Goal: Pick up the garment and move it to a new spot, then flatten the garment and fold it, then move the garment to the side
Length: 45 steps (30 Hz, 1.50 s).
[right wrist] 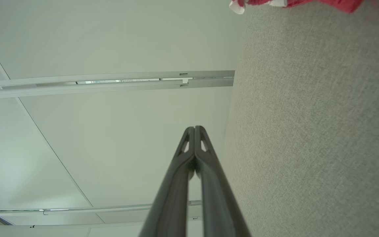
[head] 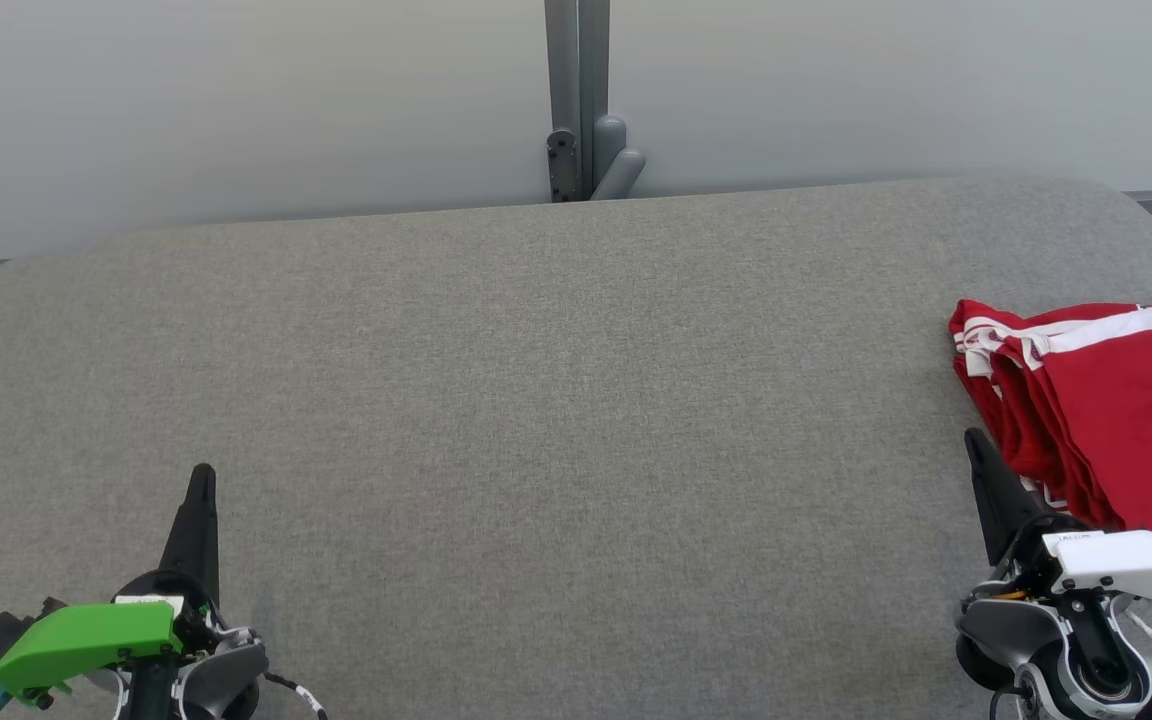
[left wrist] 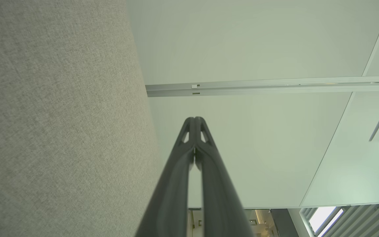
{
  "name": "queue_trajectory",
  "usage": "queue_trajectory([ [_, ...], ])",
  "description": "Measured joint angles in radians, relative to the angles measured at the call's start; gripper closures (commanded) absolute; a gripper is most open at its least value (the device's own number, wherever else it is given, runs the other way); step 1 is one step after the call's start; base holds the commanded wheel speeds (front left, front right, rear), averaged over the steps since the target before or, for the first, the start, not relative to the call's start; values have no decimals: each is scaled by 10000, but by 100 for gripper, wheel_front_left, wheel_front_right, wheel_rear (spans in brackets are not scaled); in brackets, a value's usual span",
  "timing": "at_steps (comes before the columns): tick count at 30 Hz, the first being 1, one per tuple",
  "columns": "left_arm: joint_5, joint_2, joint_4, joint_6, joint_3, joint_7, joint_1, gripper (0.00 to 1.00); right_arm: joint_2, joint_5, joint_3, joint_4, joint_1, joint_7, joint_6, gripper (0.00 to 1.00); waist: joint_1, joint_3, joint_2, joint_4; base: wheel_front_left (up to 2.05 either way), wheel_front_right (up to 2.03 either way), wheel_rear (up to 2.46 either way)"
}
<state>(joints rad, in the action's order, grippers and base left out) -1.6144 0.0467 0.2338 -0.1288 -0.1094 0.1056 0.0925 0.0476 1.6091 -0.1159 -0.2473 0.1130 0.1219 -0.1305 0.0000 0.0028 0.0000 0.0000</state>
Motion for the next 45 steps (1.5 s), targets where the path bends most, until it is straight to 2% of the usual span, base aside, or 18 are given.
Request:
queue_trajectory([
  [45,0,0,0,0,-2,0,1,100,0,0,0,0,-1,0,0,100,0,0,0,0,0,0,0],
])
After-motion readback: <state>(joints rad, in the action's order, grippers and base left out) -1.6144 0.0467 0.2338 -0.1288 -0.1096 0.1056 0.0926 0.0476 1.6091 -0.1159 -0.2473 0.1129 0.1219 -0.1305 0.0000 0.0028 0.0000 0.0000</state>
